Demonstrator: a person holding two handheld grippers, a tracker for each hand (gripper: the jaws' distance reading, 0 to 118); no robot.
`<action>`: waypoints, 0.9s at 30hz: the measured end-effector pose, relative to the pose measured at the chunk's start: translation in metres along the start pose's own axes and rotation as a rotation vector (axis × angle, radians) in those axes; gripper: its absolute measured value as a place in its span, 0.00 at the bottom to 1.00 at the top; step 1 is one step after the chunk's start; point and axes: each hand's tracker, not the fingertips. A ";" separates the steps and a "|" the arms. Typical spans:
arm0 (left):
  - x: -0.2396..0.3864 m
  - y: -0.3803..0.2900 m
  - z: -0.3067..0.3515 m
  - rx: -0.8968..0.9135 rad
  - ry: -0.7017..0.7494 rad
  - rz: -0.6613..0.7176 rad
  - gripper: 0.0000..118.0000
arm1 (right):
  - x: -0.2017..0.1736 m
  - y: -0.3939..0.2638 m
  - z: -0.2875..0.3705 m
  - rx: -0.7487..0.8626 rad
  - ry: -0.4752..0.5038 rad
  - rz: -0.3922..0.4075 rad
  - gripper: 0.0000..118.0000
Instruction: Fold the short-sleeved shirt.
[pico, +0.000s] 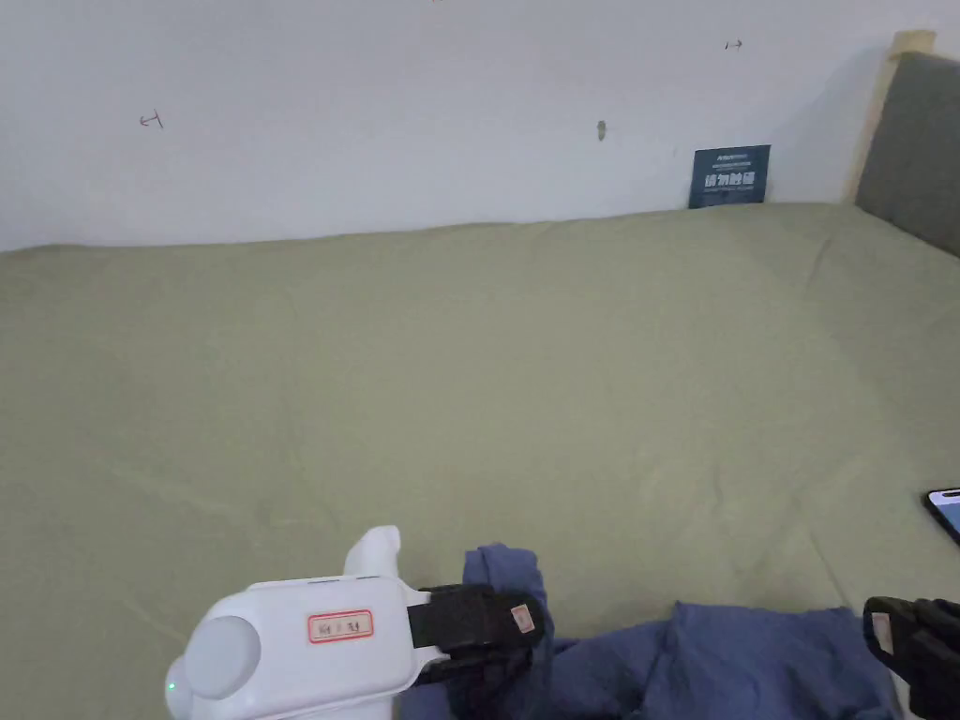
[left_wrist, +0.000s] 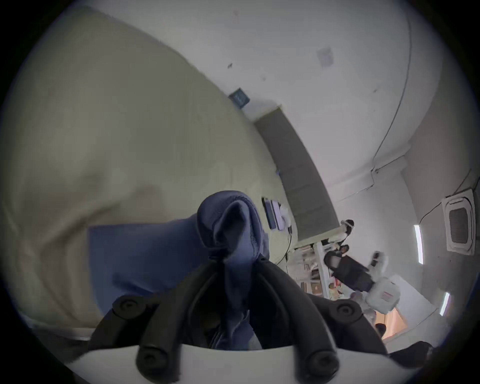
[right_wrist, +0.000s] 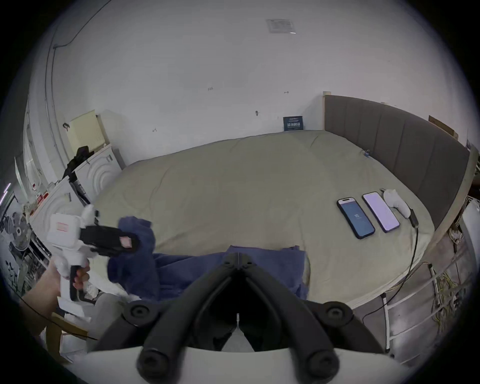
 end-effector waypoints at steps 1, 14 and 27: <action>-0.004 -0.003 -0.014 -0.013 0.000 -0.014 0.15 | 0.004 0.000 0.002 0.000 -0.006 -0.008 0.00; -0.054 -0.033 0.010 0.230 -0.061 0.226 0.72 | 0.008 -0.006 0.002 -0.027 -0.020 -0.012 0.00; -0.070 -0.070 -0.079 0.041 -0.071 0.226 0.00 | -0.011 0.010 0.024 0.026 0.001 0.058 0.00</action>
